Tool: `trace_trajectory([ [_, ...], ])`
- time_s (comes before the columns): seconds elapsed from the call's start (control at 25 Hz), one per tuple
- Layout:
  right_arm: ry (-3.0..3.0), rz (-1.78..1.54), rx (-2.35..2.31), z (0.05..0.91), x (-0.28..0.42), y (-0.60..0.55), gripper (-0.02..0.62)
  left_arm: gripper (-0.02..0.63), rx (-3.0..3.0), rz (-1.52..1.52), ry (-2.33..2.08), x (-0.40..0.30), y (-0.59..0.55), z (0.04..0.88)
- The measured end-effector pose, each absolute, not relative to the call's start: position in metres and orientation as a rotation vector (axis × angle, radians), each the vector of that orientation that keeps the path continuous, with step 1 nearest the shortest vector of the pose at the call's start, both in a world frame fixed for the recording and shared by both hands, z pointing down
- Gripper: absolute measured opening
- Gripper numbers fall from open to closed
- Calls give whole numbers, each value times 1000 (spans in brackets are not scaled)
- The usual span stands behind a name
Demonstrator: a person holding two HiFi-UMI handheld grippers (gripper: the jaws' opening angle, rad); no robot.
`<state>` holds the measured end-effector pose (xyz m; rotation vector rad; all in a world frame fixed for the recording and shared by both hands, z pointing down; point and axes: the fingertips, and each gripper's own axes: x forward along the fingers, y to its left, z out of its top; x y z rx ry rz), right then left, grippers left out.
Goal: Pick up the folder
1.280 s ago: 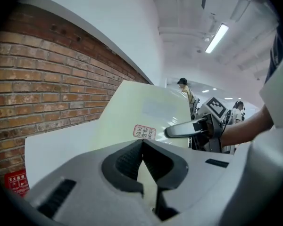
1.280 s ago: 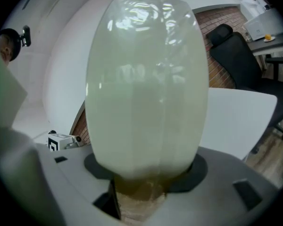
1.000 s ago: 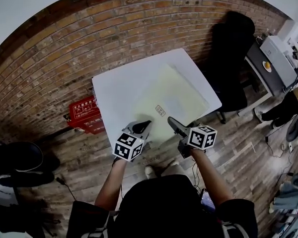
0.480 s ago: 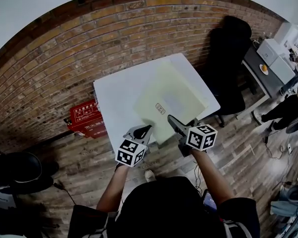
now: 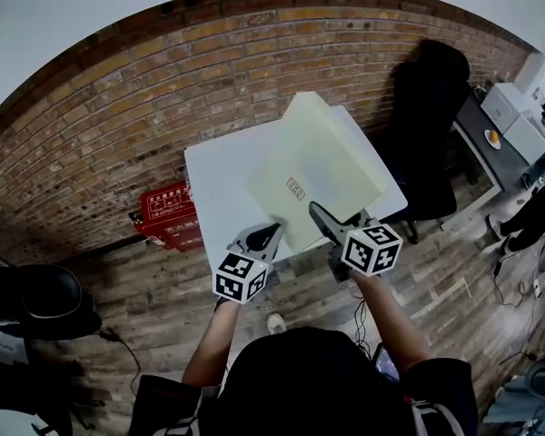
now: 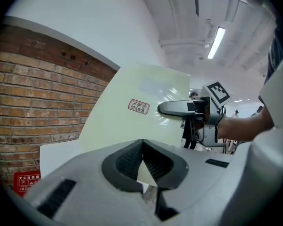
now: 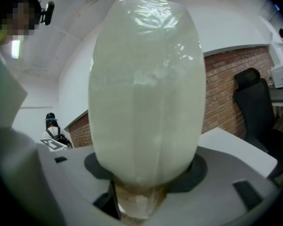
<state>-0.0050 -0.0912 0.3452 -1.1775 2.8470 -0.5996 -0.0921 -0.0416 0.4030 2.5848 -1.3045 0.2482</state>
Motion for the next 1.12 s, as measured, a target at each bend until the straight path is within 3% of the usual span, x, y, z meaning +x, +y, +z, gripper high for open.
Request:
trace_trajectory([
  [1.12,2886,-400,-1038,298,98,-15,275,18,2473,80,-1582,-8,39,358],
])
